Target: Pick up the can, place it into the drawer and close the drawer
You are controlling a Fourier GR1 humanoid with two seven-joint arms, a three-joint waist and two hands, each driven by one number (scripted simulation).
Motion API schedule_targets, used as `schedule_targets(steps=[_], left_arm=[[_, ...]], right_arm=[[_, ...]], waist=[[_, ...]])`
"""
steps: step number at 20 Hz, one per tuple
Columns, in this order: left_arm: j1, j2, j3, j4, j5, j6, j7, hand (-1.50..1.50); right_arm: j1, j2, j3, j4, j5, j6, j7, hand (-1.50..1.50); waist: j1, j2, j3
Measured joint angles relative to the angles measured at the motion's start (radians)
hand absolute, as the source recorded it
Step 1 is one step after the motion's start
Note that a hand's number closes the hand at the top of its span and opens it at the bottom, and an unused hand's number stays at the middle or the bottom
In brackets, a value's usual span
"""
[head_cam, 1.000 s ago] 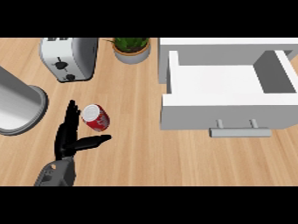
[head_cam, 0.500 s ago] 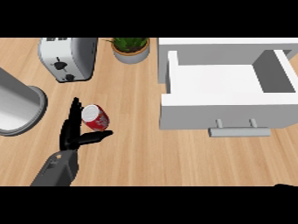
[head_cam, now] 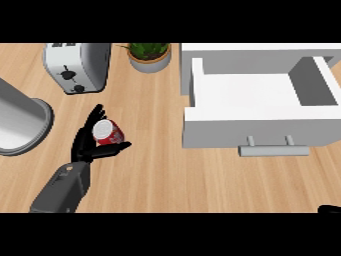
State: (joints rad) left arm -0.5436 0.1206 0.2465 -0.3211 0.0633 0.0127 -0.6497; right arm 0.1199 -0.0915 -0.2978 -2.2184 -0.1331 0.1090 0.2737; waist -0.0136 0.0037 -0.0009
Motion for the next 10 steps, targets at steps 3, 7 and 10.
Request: schedule_targets(steps=[3,7,10], left_arm=[[-0.039,-0.009,0.002,0.033,0.003,-0.029,-0.007,1.5],[-0.056,-0.004,0.006,0.076,0.002,-0.079,-0.056,1.5],[-0.09,-0.013,0.012,0.097,0.004,-0.079,-0.069,1.5]], right_arm=[[-0.002,0.002,0.003,0.002,0.009,-0.001,0.0,-1.5],[-0.01,0.0,-0.003,0.002,0.006,-0.001,0.002,-1.5],[-0.008,0.001,-0.001,-0.014,0.006,0.0,0.011,-1.5]], waist=[[-0.003,0.001,0.0],[-0.006,0.002,0.0],[-0.008,0.003,-0.001]])
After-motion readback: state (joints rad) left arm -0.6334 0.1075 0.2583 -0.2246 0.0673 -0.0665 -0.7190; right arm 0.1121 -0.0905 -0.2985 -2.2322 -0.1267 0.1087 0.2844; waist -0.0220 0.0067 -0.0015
